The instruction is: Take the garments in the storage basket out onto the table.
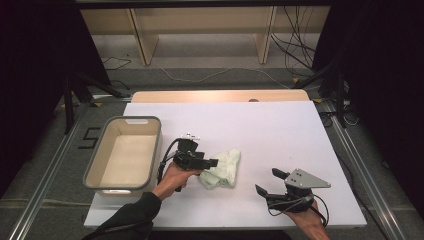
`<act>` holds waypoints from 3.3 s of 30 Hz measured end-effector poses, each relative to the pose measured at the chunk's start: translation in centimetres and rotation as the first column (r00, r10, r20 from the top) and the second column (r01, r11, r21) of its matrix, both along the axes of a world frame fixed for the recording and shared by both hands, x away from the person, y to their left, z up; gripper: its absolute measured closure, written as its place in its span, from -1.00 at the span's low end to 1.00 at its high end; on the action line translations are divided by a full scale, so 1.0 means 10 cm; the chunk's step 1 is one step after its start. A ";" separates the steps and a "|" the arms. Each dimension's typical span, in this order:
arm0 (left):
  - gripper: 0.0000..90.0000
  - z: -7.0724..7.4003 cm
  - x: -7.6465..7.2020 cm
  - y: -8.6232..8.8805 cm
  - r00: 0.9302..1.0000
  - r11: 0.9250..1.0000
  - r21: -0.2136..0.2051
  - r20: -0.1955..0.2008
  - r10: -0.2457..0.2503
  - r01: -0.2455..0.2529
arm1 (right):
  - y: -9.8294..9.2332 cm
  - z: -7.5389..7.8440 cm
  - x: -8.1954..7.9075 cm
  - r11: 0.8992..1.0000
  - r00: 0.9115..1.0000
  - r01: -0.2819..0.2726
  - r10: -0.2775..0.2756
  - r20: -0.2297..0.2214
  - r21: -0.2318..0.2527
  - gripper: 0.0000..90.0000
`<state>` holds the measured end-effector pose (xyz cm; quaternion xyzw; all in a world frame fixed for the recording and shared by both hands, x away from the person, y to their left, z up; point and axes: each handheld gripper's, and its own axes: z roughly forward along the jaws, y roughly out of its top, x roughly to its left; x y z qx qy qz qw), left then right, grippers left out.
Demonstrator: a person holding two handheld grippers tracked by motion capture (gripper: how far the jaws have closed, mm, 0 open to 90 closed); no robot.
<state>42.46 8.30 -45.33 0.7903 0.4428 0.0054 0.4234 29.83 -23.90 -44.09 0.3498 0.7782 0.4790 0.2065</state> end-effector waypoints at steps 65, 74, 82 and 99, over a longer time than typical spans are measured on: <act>-0.63 0.48 -0.59 0.34 0.945 0.984 -0.119 0.315 -0.090 0.133 | -0.01 -0.03 0.02 0.999 0.999 -0.021 0.022 -0.030 0.031 -0.50; -0.63 0.45 -0.75 0.42 0.938 0.981 -0.126 0.332 -0.097 0.147 | -0.01 -0.02 0.02 0.999 0.999 -0.015 0.016 -0.032 0.036 -0.50; -0.63 0.39 -0.84 0.55 0.937 0.982 -0.132 0.340 -0.081 0.133 | -0.02 -0.03 0.03 0.999 0.999 -0.013 0.014 -0.031 0.039 -0.50; -0.65 0.31 -0.93 0.69 0.949 0.992 -0.086 0.310 -0.059 0.090 | -0.02 -0.03 0.03 0.999 0.999 -0.010 0.012 -0.038 0.042 -0.50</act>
